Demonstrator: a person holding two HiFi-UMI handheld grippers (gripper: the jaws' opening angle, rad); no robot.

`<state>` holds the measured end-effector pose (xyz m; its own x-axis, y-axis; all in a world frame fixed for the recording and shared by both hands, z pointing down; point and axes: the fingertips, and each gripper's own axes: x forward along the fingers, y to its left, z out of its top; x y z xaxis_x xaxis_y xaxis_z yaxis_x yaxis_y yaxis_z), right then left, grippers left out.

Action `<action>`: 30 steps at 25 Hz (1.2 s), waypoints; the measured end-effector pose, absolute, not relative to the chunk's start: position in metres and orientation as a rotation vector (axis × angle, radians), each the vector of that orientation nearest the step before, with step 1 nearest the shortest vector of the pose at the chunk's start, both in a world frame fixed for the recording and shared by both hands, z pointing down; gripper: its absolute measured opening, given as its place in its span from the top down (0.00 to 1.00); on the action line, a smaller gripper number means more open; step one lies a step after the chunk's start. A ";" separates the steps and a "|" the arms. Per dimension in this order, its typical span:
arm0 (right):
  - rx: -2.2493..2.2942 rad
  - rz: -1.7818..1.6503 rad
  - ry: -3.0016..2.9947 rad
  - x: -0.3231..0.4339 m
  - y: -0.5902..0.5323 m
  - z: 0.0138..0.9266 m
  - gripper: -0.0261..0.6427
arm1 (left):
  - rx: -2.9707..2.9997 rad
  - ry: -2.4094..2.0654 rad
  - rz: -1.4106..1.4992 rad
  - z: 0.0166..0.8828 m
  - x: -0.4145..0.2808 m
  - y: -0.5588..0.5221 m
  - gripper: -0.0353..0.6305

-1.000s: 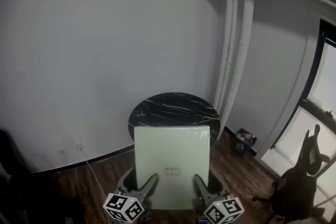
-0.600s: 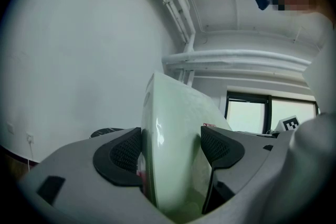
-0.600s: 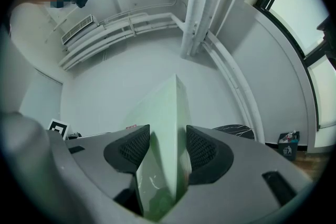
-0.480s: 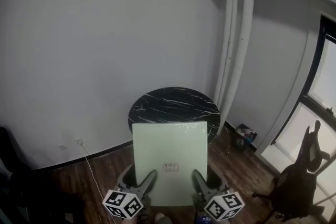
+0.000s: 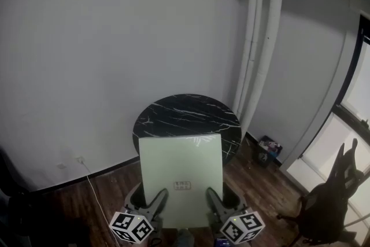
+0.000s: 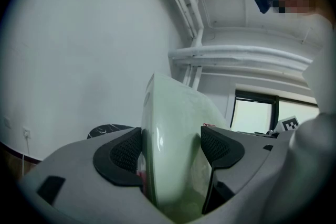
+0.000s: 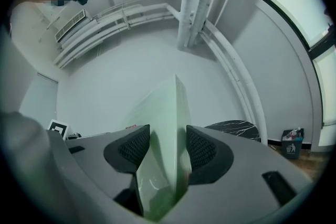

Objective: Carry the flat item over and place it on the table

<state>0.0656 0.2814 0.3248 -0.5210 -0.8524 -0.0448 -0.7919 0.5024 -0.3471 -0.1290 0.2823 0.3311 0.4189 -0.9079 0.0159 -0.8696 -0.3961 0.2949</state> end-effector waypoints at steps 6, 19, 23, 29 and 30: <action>-1.448 -0.425 2.523 0.067 0.200 0.324 0.64 | 2.426 -1.516 -0.216 0.331 -0.128 0.197 0.40; -1.467 -0.429 2.520 0.023 0.018 0.321 0.64 | 2.417 -1.506 -0.201 0.328 -0.171 0.014 0.40; -1.484 -0.445 2.513 0.011 -0.014 0.328 0.64 | 2.415 -1.492 -0.191 0.333 -0.183 -0.020 0.40; -1.522 -0.474 2.501 -0.008 -0.046 0.340 0.64 | 2.405 -1.455 -0.173 0.348 -0.202 -0.057 0.40; -1.529 -0.477 2.500 -0.007 -0.048 0.342 0.64 | 2.403 -1.449 -0.172 0.350 -0.202 -0.059 0.40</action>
